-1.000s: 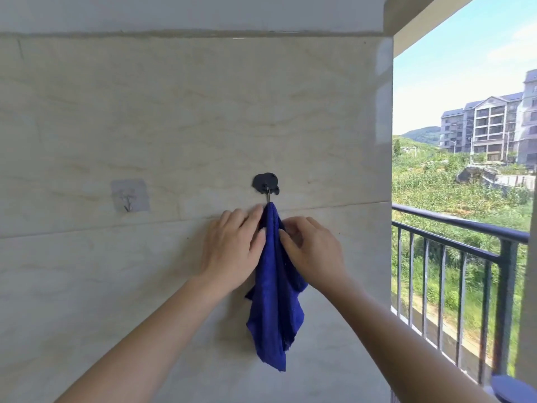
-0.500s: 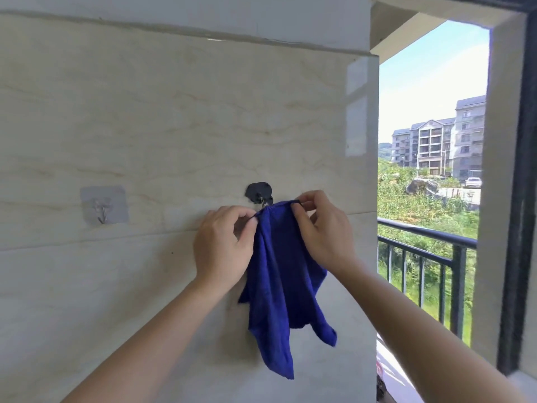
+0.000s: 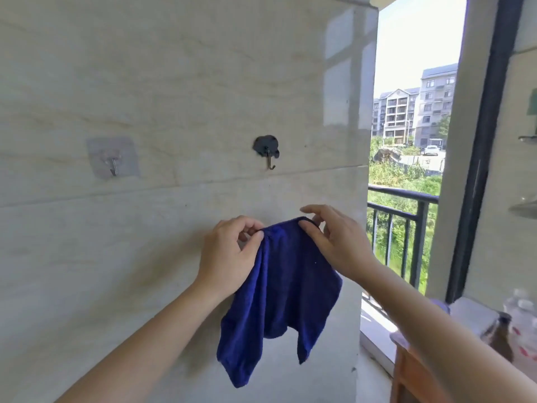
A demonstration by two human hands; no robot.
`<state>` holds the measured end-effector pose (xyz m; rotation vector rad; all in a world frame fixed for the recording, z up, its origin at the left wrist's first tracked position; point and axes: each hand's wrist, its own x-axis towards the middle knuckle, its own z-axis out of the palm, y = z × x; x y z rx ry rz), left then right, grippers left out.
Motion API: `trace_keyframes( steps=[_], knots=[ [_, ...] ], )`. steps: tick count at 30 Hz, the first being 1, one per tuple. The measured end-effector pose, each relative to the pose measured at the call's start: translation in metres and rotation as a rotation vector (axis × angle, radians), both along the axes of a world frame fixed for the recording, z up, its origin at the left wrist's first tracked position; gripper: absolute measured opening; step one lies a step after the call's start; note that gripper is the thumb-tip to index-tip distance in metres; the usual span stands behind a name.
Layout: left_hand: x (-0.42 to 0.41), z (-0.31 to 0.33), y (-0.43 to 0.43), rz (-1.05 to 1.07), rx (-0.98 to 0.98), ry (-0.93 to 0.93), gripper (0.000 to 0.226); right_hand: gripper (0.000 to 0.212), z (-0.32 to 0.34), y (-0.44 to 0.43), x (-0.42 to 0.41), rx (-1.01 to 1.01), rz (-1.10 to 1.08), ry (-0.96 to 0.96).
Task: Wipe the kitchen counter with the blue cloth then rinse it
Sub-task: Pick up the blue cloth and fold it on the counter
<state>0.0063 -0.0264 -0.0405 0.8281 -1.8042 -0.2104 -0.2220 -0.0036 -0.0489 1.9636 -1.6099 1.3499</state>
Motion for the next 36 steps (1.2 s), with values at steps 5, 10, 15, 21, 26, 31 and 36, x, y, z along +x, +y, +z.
trace_keyframes(
  steps=[5,10,15,21,26,31,36],
  knots=[
    [0.007,-0.074,0.013,-0.21,0.292,-0.112,0.021,0.014,-0.086,0.047,-0.005,0.256,-0.075,-0.031],
    [-0.016,-0.117,0.029,-0.377,0.379,-0.151,0.018,0.014,-0.121,0.118,-0.014,0.374,-0.175,-0.069],
    [-0.082,-0.155,0.072,-0.613,0.466,-0.162,0.011,0.015,-0.153,0.22,-0.043,0.476,-0.42,-0.13],
    [-0.169,-0.202,0.17,-0.933,0.533,-0.281,0.018,0.011,-0.191,0.369,-0.057,0.501,-0.731,-0.306],
    [-0.23,-0.208,0.28,-1.225,0.463,-0.473,0.018,0.019,-0.208,0.512,-0.046,0.513,-0.973,-0.379],
    [-0.276,-0.202,0.424,-1.458,0.361,-0.604,0.012,0.017,-0.216,0.664,-0.028,0.402,-1.218,-0.489],
    [-0.301,-0.215,0.594,-1.631,0.165,-0.734,0.024,0.015,-0.225,0.823,0.002,0.312,-1.424,-0.59]
  ],
)
